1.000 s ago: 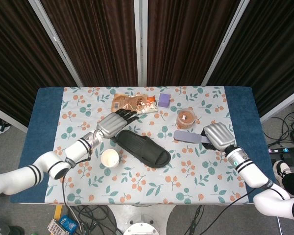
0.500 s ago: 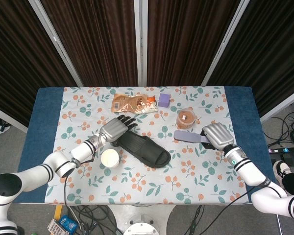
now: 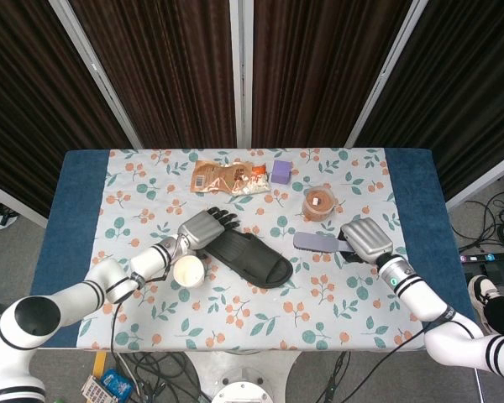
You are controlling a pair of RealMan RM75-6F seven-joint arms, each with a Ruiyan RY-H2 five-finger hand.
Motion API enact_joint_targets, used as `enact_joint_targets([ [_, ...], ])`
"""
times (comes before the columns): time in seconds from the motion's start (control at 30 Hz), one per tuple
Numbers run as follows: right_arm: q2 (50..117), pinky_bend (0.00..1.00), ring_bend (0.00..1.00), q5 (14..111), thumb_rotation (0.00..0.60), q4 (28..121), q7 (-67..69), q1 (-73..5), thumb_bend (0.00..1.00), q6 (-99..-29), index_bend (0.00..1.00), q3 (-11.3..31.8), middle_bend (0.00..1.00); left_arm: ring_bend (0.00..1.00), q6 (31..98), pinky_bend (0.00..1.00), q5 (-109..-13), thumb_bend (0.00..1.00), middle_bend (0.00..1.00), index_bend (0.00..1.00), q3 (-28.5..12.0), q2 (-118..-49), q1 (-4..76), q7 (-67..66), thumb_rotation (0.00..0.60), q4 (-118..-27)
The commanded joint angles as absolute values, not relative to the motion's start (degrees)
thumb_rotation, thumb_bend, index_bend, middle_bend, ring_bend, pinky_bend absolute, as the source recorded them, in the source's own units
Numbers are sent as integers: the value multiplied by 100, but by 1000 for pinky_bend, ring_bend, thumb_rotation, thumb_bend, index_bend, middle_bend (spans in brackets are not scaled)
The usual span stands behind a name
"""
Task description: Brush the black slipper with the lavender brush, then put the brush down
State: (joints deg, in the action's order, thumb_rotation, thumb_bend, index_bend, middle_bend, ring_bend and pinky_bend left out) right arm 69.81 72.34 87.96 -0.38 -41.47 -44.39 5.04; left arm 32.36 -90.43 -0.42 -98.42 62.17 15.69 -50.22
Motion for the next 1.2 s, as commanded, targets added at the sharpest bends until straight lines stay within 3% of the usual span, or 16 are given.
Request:
enact_joint_targets([
  [0.03,7088,1000,1000,7237,600,8737,-70,-4191,515,-4394,1000,514,1000,55,3182,116,-8989,186,141,146,-9,-9895,6222,1710,600,-4961],
  [0.17,7318,1000,1000,7251,600,8636,-178,-4282,514,-4309,1000,512,1000,156,3236,160,-8922,184,296,282,-13,-9968,6193,1839,600,-4842],
  [0.37,7731,1000,1000,7223,600,8358,-420,-4439,514,-4174,1000,502,1000,250,3335,216,-8896,183,422,405,0,-10003,6173,1920,600,-4773],
  [0.9,9349,1000,1000,7324,600,6818,-1211,-5054,512,-4200,1000,690,1000,250,3352,216,-8824,185,429,413,12,-9947,6220,1854,600,-4852],
  [1.2,9132,1000,1000,7707,600,7061,-1178,-4891,511,-4106,1000,173,1000,250,3292,216,-8750,185,429,413,15,-9918,6222,1789,600,-4863],
])
